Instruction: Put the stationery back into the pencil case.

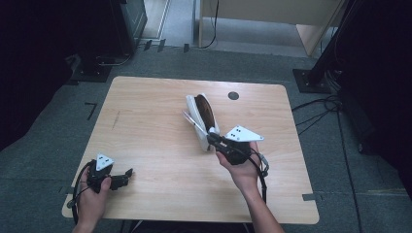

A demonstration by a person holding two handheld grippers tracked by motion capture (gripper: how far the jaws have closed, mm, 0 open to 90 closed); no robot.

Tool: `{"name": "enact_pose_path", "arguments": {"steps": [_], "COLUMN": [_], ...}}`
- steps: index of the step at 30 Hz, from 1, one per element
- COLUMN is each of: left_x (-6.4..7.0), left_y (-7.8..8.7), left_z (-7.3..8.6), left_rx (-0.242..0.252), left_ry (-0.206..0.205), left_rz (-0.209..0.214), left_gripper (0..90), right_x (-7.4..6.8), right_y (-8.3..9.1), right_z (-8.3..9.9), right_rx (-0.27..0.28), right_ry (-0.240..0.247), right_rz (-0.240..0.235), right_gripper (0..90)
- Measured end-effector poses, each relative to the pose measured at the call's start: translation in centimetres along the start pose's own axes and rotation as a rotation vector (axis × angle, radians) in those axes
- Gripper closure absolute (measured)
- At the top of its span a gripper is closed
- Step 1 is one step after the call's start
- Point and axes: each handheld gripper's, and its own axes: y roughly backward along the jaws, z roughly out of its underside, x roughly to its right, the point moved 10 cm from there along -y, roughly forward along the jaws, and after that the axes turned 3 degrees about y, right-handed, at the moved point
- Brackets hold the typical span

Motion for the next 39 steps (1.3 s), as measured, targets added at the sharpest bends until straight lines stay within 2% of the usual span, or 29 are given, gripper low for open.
{"name": "enact_pose_path", "arguments": {"steps": [10,15,20,24,30,39], "left_x": [0.0,0.0,0.0,0.0,0.0,0.0], "left_y": [0.0,0.0,0.0,0.0,0.0,0.0], "left_z": [0.0,0.0,0.0,0.0,0.0,0.0], "left_rx": [0.0,0.0,-0.001,-0.001,-0.001,-0.001], "left_ry": [0.001,0.0,-0.001,-0.001,0.0,0.0], "left_rz": [0.0,0.0,0.0,0.0,0.0,0.001], "left_gripper": [10.4,10.4,10.4,10.4,10.4,10.4], "right_x": [2.9,4.1,4.7,5.3,5.6,5.9], "right_y": [0.0,-0.6,-1.2,-1.6,-2.1,-2.8], "right_z": [-1.3,-1.0,-0.7,-0.4,-0.2,-0.5], "right_rx": [-0.017,-0.061,-0.098,-0.136,-0.158,-0.157], "right_ry": [-0.02,-0.035,-0.031,-0.025,-0.03,-0.026], "right_rz": [0.106,0.151,0.171,0.207,0.212,0.214], "right_gripper": [81.2,81.1,81.0,80.9,80.9,80.9]}}
